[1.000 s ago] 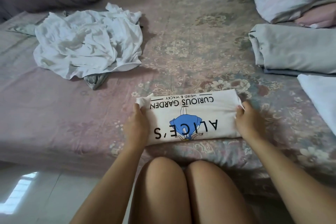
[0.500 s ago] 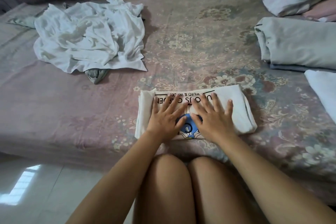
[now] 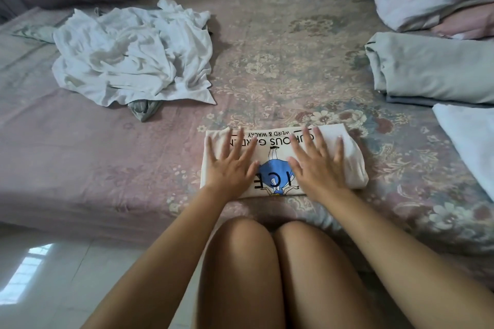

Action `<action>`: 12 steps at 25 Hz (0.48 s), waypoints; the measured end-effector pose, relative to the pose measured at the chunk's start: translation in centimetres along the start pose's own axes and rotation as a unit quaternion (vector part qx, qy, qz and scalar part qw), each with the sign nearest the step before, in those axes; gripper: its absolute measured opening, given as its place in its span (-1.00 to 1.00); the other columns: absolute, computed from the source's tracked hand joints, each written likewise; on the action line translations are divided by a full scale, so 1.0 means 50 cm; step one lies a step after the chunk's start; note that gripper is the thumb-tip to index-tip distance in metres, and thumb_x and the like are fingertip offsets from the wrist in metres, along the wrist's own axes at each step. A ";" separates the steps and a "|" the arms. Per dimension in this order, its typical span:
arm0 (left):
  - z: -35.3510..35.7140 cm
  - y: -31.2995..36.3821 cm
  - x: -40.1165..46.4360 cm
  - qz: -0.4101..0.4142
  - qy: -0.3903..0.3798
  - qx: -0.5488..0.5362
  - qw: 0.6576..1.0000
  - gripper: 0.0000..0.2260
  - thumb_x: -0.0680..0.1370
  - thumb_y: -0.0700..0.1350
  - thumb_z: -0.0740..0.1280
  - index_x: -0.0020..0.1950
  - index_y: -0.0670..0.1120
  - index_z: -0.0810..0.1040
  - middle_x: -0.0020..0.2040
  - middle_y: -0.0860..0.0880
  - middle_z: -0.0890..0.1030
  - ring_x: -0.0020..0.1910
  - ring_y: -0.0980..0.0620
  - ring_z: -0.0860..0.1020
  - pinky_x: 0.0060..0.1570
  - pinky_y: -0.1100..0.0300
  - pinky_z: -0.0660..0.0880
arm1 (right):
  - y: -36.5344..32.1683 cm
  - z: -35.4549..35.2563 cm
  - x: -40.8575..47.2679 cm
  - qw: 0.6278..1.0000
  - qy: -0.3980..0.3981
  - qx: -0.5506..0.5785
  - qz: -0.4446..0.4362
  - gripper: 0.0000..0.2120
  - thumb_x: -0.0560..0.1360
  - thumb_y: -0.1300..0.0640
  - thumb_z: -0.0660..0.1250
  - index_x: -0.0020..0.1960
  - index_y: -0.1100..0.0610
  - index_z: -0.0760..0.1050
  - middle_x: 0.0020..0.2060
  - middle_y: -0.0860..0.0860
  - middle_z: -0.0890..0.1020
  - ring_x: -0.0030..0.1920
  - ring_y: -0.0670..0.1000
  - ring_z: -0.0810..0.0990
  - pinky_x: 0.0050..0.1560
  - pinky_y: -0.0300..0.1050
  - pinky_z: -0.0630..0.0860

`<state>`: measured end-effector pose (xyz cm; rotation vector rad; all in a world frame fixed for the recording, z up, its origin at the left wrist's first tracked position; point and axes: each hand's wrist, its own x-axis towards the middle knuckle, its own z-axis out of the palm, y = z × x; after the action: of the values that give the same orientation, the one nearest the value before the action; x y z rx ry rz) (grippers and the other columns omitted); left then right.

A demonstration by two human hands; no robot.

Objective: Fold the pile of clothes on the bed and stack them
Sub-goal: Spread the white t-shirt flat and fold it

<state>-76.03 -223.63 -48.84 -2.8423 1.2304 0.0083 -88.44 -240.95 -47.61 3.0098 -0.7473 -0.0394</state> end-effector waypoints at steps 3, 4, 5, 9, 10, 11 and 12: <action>0.019 0.009 -0.016 0.038 -0.010 -0.039 0.998 -0.39 0.38 0.29 -0.42 0.44 0.22 -0.29 0.55 0.10 -0.22 0.54 0.03 -0.21 0.43 -0.07 -0.34 | -0.029 0.030 -0.011 1.000 -0.022 0.007 -0.009 -0.46 0.56 -0.25 -0.33 0.52 -0.18 -0.23 0.54 -0.11 -0.17 0.52 0.03 -0.28 0.36 0.31 -0.37; 0.027 0.004 -0.013 0.040 -0.013 -0.042 0.998 -0.38 0.38 0.30 -0.42 0.44 0.21 -0.28 0.55 0.09 -0.20 0.54 0.03 -0.19 0.46 -0.08 -0.31 | -0.024 0.035 -0.009 0.999 -0.038 0.011 0.003 -0.47 0.57 -0.25 -0.31 0.51 -0.19 -0.26 0.54 -0.12 -0.20 0.52 0.04 -0.30 0.37 0.33 -0.34; 0.034 -0.004 -0.012 0.049 -0.010 -0.045 0.998 -0.37 0.40 0.31 -0.39 0.46 0.19 -0.25 0.55 0.07 -0.16 0.54 0.00 -0.15 0.47 -0.09 -0.27 | -0.019 0.035 -0.007 0.999 -0.048 0.008 0.006 -0.47 0.57 -0.25 -0.29 0.51 -0.19 -0.28 0.53 -0.12 -0.23 0.51 0.04 -0.31 0.38 0.33 -0.33; 0.043 -0.041 -0.022 0.127 0.068 -0.083 0.986 -0.33 0.55 0.35 -0.21 0.53 0.01 0.13 0.52 -0.10 0.19 0.50 -0.11 0.14 0.45 -0.09 -0.06 | -0.035 0.033 -0.012 0.998 0.003 0.019 -0.067 -0.38 0.55 -0.25 -0.34 0.54 -0.04 -0.15 0.52 -0.07 -0.15 0.54 0.01 -0.11 0.39 0.26 -0.27; 0.042 -0.052 -0.024 0.097 0.057 -0.115 0.987 -0.28 0.52 0.39 -0.22 0.54 -0.02 0.09 0.53 -0.11 0.10 0.52 -0.09 0.06 0.46 -0.05 -0.09 | -0.047 0.039 -0.021 0.995 0.013 0.021 -0.098 -0.35 0.56 -0.23 -0.34 0.54 0.04 0.05 0.53 -0.02 0.06 0.52 0.01 0.09 0.39 0.20 -0.15; 0.041 -0.058 -0.029 0.032 0.044 -0.158 0.986 -0.21 0.47 0.43 -0.20 0.55 -0.05 0.01 0.54 -0.09 -0.05 0.53 -0.09 -0.05 0.47 -0.01 -0.15 | -0.055 0.049 -0.032 0.993 0.009 0.024 -0.114 -0.32 0.59 -0.21 -0.34 0.48 0.11 0.23 0.48 0.02 0.25 0.46 0.01 0.28 0.37 0.16 -0.03; 0.031 -0.058 -0.034 -0.047 0.014 -0.200 0.979 -0.17 0.44 0.43 -0.13 0.56 -0.07 -0.05 0.55 -0.08 -0.15 0.54 -0.10 -0.13 0.48 0.00 -0.17 | -0.058 0.059 -0.038 0.994 0.000 0.026 -0.110 -0.31 0.61 -0.19 -0.35 0.44 0.15 0.29 0.44 0.03 0.32 0.41 0.02 0.37 0.36 0.12 0.03</action>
<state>-75.03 -220.34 -50.24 -3.2476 1.2174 0.2407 -88.90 -237.61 -50.65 3.1269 -0.4195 -0.0261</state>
